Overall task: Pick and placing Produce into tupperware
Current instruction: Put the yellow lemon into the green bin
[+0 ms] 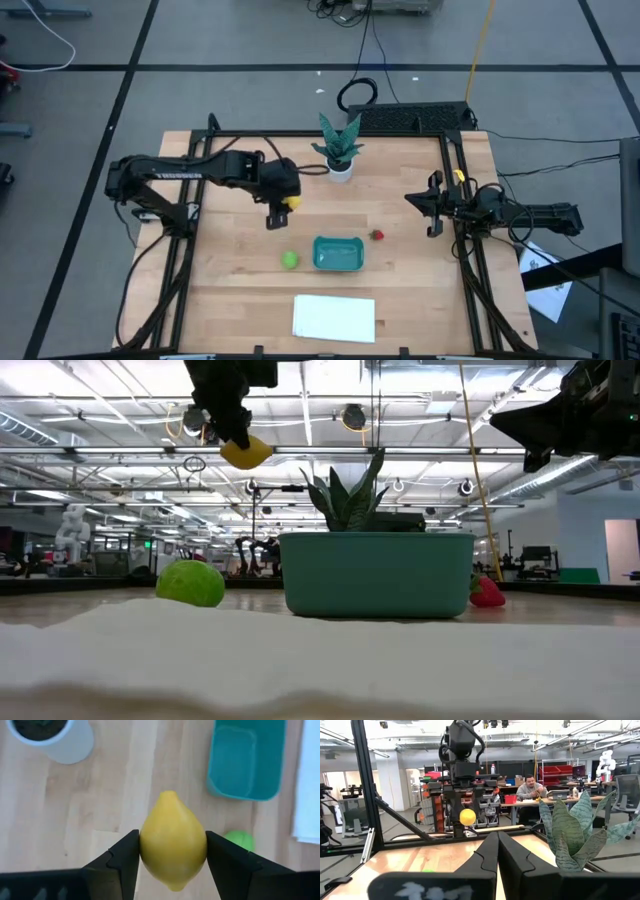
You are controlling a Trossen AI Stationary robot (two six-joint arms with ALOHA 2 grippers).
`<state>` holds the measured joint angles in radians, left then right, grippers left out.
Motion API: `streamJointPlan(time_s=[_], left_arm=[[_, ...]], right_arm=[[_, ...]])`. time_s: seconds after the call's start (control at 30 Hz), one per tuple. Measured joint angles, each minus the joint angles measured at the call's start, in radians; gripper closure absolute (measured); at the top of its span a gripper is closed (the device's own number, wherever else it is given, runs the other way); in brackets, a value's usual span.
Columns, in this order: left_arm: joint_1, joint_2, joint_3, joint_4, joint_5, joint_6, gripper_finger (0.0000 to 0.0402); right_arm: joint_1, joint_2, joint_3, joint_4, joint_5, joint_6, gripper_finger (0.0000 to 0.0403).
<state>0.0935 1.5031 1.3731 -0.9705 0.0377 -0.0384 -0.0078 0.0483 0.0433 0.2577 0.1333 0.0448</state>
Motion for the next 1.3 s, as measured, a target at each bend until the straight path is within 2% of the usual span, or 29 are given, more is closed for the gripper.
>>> streamJointPlan(time_s=[0.27,0.5,0.73,0.9,1.3], left_arm=[[0.013,0.055,0.0,0.061,0.052,0.003,0.02],[0.014,0.14,0.03,0.083,0.19,0.003,0.0208],[0.018,0.263,0.202,-0.021,0.275,0.056,0.0202],[0.025,0.355,0.339,-0.102,0.279,0.099,0.0208],[0.033,0.554,0.594,-0.16,0.365,0.207,0.0212]], right_arm=[[0.0,0.0,0.0,0.002,0.0,0.0,0.0403],[0.0,0.004,0.0,0.006,0.0,-0.005,0.0403],[0.0,0.008,0.0,0.008,0.0,-0.006,0.0403],[0.0,0.008,0.0,0.01,0.0,-0.005,0.0403],[0.0,0.008,0.0,0.015,0.0,-0.004,0.0403]])
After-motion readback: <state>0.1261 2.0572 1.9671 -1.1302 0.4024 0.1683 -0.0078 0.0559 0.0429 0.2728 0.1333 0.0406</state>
